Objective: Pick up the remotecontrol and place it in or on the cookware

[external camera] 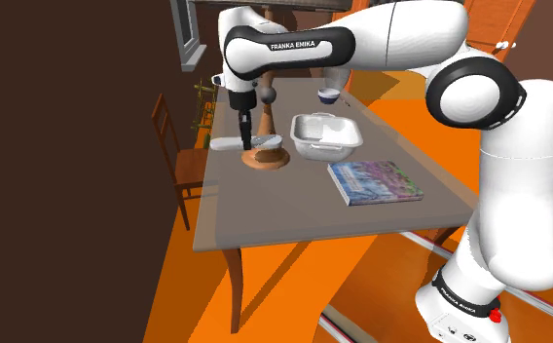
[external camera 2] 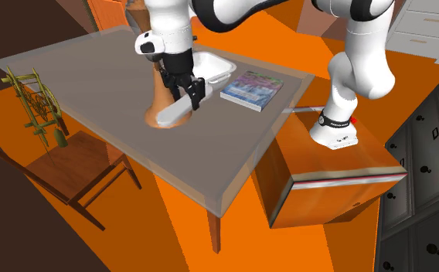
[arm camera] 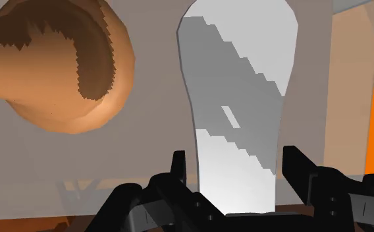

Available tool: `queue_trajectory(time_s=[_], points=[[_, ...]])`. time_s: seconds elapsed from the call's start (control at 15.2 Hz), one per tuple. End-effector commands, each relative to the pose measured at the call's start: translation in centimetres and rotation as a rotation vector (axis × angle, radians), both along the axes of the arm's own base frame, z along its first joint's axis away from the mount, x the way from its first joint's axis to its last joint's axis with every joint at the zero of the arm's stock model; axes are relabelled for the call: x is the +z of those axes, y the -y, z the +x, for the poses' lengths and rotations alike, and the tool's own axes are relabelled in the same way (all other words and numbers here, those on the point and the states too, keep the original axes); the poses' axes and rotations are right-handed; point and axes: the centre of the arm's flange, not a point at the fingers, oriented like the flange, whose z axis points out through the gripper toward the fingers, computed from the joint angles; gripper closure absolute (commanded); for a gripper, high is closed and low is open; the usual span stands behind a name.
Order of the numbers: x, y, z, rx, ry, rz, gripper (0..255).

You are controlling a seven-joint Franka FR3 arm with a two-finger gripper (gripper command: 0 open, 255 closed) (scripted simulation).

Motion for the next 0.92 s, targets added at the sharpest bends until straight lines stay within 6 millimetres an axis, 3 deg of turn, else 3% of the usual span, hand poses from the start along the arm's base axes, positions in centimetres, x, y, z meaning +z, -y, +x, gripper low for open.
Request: queue_trajectory(time_s=[0.0, 0.86], points=[[2.2, 4.0, -0.4, -0.022, 0.044, 0.009, 255], [2.5, 21.0, -2.6, -0.022, 0.044, 0.009, 255]])
